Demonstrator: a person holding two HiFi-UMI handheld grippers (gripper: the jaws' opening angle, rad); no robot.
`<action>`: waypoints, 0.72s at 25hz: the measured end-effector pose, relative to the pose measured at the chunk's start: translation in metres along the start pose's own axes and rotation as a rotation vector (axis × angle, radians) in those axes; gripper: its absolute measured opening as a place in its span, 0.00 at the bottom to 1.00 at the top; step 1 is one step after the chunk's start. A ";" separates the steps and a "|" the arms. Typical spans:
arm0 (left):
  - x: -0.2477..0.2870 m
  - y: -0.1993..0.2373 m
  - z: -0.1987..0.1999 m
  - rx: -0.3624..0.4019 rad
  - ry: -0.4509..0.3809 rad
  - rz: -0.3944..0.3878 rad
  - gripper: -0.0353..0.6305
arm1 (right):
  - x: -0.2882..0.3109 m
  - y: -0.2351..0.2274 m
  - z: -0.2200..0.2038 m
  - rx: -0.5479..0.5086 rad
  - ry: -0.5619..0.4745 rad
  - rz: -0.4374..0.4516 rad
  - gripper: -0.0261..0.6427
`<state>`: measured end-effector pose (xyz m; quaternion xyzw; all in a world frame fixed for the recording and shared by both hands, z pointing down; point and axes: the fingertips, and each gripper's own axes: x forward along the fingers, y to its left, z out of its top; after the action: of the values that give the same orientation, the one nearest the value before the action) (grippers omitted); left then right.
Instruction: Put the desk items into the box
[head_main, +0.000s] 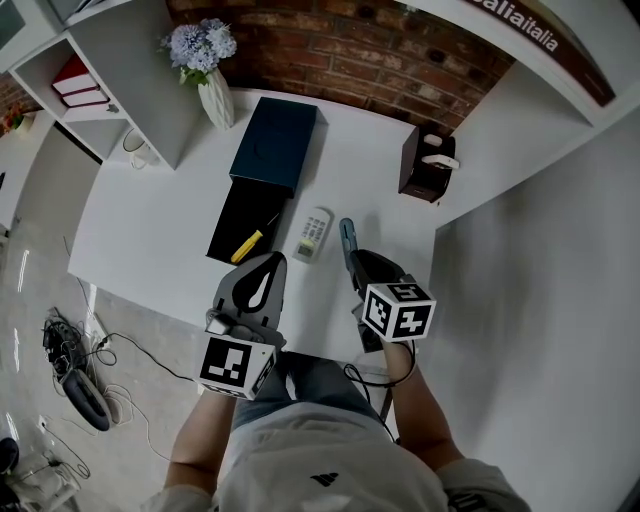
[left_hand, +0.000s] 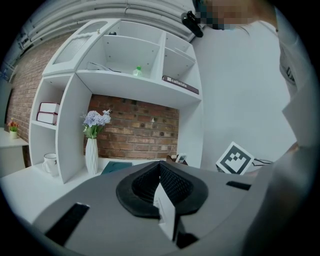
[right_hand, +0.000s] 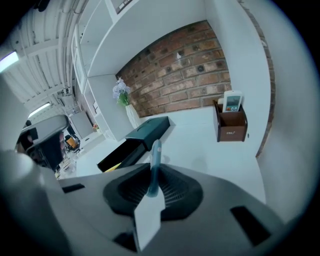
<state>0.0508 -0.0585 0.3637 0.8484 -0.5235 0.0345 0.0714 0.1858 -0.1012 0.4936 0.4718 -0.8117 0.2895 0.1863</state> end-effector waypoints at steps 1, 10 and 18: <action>-0.003 0.003 0.000 0.004 -0.004 0.005 0.07 | -0.001 0.006 0.003 -0.006 -0.010 0.011 0.13; -0.023 0.043 0.005 0.007 -0.017 -0.019 0.07 | 0.005 0.077 0.028 -0.026 -0.065 0.064 0.13; -0.039 0.090 0.018 0.025 -0.032 -0.060 0.07 | 0.022 0.131 0.041 -0.033 -0.088 0.053 0.13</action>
<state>-0.0470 -0.0667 0.3481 0.8650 -0.4984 0.0252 0.0532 0.0594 -0.0916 0.4368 0.4594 -0.8360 0.2596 0.1505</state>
